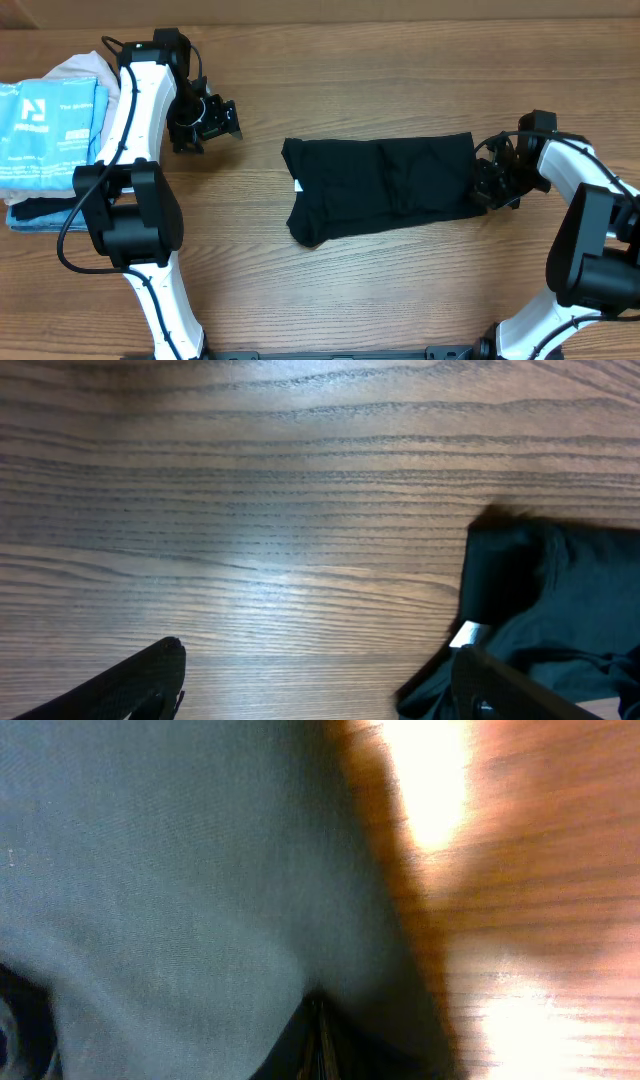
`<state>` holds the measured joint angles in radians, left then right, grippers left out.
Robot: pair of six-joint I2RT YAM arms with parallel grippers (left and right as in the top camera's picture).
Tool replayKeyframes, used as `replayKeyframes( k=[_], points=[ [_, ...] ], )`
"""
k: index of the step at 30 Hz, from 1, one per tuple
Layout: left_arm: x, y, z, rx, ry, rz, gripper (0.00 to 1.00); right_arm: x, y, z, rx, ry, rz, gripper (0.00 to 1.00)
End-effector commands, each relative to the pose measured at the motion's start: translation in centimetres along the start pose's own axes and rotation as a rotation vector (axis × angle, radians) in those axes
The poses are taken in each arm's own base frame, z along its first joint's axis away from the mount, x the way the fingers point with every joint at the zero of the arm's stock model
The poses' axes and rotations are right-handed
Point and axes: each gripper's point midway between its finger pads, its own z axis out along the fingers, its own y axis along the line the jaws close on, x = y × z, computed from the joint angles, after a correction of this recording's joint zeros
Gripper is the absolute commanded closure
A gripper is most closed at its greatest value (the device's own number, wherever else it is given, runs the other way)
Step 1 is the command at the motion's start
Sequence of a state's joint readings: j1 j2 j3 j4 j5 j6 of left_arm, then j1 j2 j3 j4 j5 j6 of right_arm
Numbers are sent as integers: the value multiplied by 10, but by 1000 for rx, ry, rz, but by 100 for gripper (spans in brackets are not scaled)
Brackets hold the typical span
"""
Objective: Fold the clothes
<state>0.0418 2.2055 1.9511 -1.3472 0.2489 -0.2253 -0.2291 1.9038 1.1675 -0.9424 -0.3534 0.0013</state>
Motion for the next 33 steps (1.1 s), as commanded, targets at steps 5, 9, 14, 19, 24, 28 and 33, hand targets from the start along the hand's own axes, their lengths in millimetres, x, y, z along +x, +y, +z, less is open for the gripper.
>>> replayKeyframes(
  k=[5, 9, 14, 19, 24, 28, 33],
  points=[
    [-2, 1, -6, -2, -16, 23, 9, -84, 58, -74, -148, -253, -129, 96],
    [-2, 0, -6, -1, -17, 23, 8, -103, 42, -30, -127, -271, -143, 96],
    [-1, 1, -6, -3, -11, 22, 7, -112, 29, 6, -127, -253, -137, 96],
    [-1, 1, -6, -3, -12, 22, 7, -126, 99, -90, -380, -374, -250, 96],
    [-1, 1, -6, -3, -11, 22, 7, -53, 99, -115, -288, -175, -134, 96],
    [-1, 1, -6, -2, -13, 22, 7, -14, 97, -56, -240, -29, -139, 96],
    [1, 1, -6, -4, -2, 20, 7, 40, 118, 14, -222, 92, -270, 96]
  ],
)
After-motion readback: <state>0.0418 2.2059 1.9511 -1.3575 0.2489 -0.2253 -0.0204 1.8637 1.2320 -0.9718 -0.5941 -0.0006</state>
